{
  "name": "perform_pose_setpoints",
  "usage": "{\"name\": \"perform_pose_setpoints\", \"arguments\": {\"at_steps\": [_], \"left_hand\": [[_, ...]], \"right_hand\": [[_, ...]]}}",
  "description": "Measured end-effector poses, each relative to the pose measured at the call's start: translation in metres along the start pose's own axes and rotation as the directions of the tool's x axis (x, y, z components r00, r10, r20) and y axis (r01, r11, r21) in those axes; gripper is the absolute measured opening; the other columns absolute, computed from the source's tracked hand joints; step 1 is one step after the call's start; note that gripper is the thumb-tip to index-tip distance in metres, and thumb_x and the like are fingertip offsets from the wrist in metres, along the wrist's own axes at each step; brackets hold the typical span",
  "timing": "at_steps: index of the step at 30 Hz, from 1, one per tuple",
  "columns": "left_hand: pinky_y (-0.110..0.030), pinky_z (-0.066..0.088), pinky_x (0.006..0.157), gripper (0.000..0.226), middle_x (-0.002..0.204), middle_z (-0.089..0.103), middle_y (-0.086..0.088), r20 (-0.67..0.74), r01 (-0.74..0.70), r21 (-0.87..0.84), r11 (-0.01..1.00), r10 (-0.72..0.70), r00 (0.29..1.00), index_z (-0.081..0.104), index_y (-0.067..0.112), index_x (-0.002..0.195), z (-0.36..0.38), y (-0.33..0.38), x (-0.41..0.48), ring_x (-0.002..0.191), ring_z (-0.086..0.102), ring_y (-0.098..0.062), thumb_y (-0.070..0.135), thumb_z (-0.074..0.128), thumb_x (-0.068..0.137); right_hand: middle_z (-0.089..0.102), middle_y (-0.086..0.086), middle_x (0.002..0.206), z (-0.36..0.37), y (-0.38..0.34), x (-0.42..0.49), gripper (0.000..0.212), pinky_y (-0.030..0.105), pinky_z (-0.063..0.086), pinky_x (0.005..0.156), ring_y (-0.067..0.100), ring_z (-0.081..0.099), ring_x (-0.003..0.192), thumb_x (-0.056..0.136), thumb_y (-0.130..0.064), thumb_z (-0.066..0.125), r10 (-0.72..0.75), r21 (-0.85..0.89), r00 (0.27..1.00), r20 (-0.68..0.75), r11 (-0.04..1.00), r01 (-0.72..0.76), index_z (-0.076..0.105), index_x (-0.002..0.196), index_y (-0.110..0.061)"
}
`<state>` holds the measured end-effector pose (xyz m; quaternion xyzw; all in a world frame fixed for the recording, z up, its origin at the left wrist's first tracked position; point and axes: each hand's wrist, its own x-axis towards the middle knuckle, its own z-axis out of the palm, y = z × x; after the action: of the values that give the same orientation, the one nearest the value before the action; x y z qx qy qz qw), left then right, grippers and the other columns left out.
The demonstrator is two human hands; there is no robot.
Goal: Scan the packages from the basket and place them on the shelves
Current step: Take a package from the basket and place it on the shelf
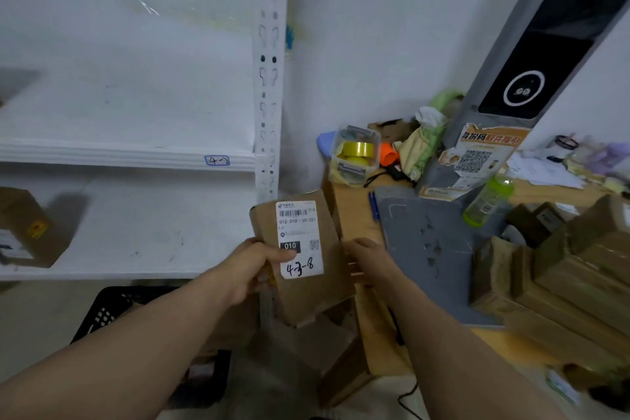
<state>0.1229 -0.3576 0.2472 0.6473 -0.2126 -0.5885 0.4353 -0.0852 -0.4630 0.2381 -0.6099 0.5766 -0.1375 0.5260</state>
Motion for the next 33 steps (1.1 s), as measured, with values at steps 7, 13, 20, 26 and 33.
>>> {"name": "perform_pose_setpoints", "arguments": {"at_steps": [7,13,20,26,33], "left_hand": [[-0.034,0.053,0.080,0.026,0.099,0.079,-0.004,-0.050,-0.123,-0.070,0.990,0.120,0.992,0.071,0.016,0.110,-0.098,0.026,-0.077,0.099,0.070,-0.023,0.010,0.073,0.085],[-0.032,0.051,0.078,0.034,0.099,0.079,-0.001,-0.126,-0.216,-0.061,0.974,0.207,0.970,0.066,0.017,0.116,-0.201,0.020,-0.147,0.101,0.070,-0.022,0.010,0.075,0.083],[-0.041,0.056,0.090,0.064,0.104,0.078,0.000,-0.180,-0.200,0.009,0.980,0.199,0.963,0.049,0.018,0.125,-0.308,-0.010,-0.208,0.103,0.071,-0.024,0.001,0.082,0.073],[-0.043,0.053,0.094,0.071,0.109,0.076,0.000,-0.155,-0.169,0.064,0.983,0.178,0.972,0.050,0.024,0.129,-0.374,-0.023,-0.226,0.110,0.068,-0.025,-0.003,0.081,0.071],[-0.048,0.050,0.104,0.065,0.101,0.078,0.001,-0.216,-0.111,0.076,0.991,0.125,0.968,0.054,0.023,0.121,-0.422,-0.020,-0.201,0.109,0.067,-0.023,-0.007,0.081,0.070]], "right_hand": [[0.076,0.004,0.106,0.079,-0.084,-0.061,0.042,0.040,0.055,0.082,0.025,0.069,0.102,0.094,-0.054,0.061,-0.036,0.271,0.978,0.206,0.962,-0.022,0.069,0.117,-0.020],[0.070,0.002,0.118,0.168,-0.140,-0.106,0.048,0.037,0.055,0.084,0.023,0.067,0.107,0.086,-0.053,0.070,-0.194,0.151,0.923,0.334,0.977,0.151,0.061,0.125,-0.027],[0.076,0.001,0.113,0.259,-0.191,-0.138,0.057,0.049,0.056,0.097,0.022,0.073,0.103,0.080,-0.038,0.083,-0.283,0.123,0.848,0.448,0.959,0.255,0.056,0.129,-0.032],[0.074,0.001,0.116,0.330,-0.227,-0.149,0.081,0.053,0.054,0.100,0.024,0.069,0.110,0.065,-0.040,0.091,-0.344,0.083,0.796,0.498,0.933,0.351,0.050,0.134,-0.032],[0.070,0.006,0.117,0.374,-0.255,-0.121,0.070,0.053,0.055,0.097,0.026,0.068,0.109,0.076,-0.019,0.087,-0.277,0.020,0.785,0.554,0.947,0.320,0.045,0.129,-0.036]]}}
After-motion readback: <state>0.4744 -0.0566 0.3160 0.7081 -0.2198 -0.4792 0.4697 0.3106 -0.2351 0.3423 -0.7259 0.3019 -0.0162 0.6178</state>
